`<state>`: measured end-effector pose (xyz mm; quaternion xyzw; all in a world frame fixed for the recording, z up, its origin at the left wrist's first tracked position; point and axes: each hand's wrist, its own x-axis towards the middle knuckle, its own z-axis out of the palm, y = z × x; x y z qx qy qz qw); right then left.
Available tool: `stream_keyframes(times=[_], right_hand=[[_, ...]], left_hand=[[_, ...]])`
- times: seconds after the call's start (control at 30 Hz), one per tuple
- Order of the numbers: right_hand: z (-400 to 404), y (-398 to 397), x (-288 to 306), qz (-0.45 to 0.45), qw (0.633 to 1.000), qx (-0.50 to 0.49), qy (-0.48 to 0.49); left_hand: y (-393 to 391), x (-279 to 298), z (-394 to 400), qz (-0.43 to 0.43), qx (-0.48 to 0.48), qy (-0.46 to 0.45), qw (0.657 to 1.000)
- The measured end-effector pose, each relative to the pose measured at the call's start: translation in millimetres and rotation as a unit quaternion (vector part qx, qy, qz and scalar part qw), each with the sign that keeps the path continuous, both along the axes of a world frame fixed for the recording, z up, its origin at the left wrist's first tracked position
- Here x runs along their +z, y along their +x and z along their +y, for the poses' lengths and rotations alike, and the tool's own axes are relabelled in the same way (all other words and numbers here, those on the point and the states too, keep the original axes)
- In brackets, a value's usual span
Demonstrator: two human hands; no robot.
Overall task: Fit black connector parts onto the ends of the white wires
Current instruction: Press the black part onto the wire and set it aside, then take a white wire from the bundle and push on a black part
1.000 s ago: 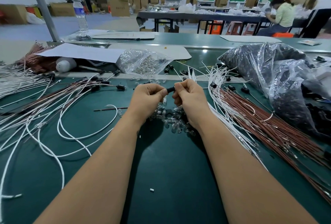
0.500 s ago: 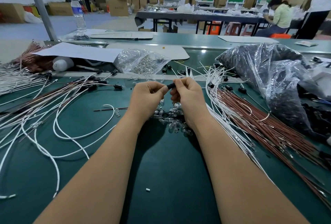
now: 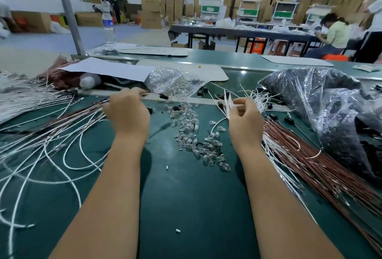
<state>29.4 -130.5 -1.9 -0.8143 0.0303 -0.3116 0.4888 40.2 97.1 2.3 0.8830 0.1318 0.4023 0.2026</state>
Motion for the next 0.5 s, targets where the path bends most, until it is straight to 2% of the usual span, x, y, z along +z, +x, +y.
stream_keyframes(times=[0.07,0.13,0.2,0.27,0.37,0.5], right_hand=[[-11,1,-2,0.056,0.993,-0.059,-0.084],[-18,1,-4,0.13,0.97,-0.098,-0.181],[-19,0,-5,0.192,0.935,-0.106,-0.277],[-15,-2,-5,0.217,0.912,-0.106,-0.333],[-13,0,-7,0.211,0.911,-0.107,-0.337],[-15,0,-4,0.195,0.94,-0.126,-0.251]], left_hand=[[-2,-3,8,0.029,0.075,-0.038,0.996],[-4,-6,10,0.066,0.114,-0.057,0.99],[-4,-6,6,0.082,0.116,-0.058,0.988],[-2,-5,-5,0.071,0.079,-0.033,0.994],[0,-6,-30,0.084,-0.019,0.023,0.996],[2,-16,-59,0.139,-0.147,0.067,0.977]])
